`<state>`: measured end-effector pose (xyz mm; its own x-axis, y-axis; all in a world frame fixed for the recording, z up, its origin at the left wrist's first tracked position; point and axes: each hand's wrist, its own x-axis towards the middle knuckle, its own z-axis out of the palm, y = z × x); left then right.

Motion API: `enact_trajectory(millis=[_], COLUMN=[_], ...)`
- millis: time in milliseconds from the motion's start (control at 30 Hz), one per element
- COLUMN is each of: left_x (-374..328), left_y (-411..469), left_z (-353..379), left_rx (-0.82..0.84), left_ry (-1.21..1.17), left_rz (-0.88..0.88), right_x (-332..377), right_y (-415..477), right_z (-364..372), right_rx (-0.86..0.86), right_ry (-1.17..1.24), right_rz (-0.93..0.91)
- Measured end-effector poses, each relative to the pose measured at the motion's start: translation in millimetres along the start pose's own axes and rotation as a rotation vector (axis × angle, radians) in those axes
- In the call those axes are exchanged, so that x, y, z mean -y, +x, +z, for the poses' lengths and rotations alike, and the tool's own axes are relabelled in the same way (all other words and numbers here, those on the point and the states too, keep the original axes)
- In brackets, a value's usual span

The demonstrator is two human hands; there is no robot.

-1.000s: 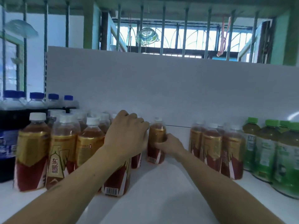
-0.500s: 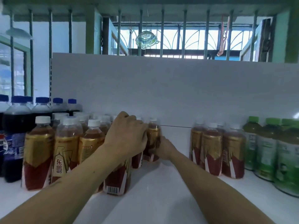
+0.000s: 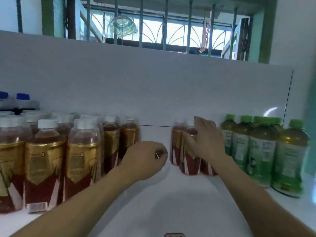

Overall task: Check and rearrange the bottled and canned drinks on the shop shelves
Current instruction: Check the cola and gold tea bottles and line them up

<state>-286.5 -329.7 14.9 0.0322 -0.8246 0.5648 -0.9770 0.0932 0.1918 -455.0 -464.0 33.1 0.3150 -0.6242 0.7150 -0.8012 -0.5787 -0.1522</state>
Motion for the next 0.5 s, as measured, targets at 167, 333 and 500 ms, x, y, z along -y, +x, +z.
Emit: enact_trajectory(millis=[167,333,500], left_x=[7.4,5.3,3.1], left_y=[3.5,4.4,2.2], left_z=[37.6,53.5,59.7], left_rx=[0.069,0.118,0.077], left_ry=[-0.114,-0.388,-0.601], left_rz=[-0.033,-0.132,-0.184], right_x=[1.2,-1.0,-0.3], right_y=[-0.4,-6.1,-8.6], right_z=[9.3,5.2,4.4], right_rx=[0.004,0.075,0.033], right_ry=[0.167,0.548,0.695], right_rz=[0.024,0.115,0.152])
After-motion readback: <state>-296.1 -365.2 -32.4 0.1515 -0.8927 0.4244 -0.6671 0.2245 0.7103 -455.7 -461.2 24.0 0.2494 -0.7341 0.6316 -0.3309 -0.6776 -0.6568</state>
